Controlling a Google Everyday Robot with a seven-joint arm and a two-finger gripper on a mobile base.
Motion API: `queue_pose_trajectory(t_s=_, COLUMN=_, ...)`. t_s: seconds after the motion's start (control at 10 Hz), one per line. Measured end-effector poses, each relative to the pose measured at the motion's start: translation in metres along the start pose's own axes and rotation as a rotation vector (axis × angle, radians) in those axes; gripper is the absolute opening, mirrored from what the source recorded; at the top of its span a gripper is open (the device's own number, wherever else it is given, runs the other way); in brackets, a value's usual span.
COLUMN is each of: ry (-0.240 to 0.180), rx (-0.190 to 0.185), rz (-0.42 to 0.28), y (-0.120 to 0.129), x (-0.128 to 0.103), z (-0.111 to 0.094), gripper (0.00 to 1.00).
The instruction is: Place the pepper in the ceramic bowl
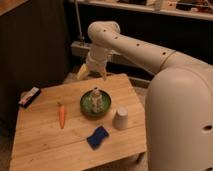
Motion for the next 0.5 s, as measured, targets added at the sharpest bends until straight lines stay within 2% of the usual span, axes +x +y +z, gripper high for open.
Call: queue_pose_trajectory(t_s=0.5, ry=0.001, rx=0.000, rz=-0.002, y=0.0013, x=-0.0001, z=0.0004, gripper=0.80)
